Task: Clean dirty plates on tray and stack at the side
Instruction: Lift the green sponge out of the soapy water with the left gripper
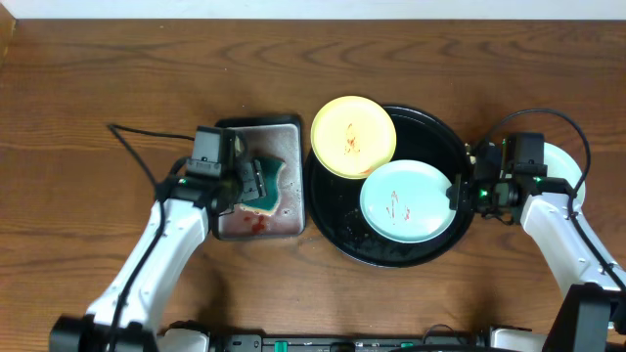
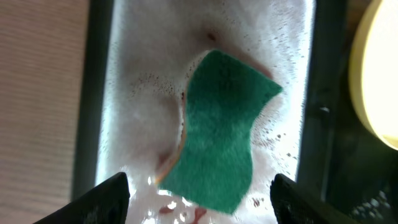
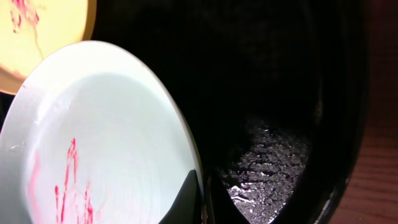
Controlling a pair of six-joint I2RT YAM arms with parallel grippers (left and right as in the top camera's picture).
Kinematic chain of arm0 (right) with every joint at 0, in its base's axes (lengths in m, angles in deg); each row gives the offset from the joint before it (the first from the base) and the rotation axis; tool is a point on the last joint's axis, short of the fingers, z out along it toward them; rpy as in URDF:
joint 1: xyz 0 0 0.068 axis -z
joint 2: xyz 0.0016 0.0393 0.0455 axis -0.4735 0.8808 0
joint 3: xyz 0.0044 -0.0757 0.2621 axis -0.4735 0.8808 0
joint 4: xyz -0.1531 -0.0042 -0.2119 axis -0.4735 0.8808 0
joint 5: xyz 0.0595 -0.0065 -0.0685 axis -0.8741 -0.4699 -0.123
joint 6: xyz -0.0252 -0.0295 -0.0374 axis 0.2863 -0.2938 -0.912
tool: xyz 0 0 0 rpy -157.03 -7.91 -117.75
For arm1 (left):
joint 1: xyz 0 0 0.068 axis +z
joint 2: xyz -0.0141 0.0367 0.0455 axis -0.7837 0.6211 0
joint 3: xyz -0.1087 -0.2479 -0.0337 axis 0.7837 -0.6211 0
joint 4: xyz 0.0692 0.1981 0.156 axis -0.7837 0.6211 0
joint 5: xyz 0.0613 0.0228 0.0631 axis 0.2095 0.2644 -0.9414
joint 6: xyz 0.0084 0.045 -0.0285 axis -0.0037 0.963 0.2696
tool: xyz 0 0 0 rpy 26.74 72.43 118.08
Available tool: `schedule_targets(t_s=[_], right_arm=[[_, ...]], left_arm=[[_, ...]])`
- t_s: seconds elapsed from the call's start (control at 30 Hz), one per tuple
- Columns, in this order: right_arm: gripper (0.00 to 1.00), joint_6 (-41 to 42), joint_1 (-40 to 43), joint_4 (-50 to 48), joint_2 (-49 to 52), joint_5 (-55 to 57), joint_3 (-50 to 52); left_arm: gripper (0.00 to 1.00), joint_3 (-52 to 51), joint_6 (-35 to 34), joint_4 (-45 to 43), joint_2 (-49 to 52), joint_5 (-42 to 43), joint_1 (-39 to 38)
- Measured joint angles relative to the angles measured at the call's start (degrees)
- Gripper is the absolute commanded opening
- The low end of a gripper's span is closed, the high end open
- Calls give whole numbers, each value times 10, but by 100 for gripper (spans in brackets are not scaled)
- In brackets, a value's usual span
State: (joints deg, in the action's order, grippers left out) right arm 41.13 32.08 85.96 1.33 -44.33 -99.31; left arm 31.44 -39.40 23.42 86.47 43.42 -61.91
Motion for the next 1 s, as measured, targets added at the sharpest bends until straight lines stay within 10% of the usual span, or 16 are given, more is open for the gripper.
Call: schedule_targets(t_s=[0.43,0.67,1.0], right_arm=[[1,3,-22,0,0,5,2],[1,5,-22,0,0,6,2],[1,5,-22,2,0,9,2]], left_arm=[[68,0,31,-90,136,-10,-49],[8,0,35,-98,167,-23,-49],[7,0,37,-64,120,-26,-47]])
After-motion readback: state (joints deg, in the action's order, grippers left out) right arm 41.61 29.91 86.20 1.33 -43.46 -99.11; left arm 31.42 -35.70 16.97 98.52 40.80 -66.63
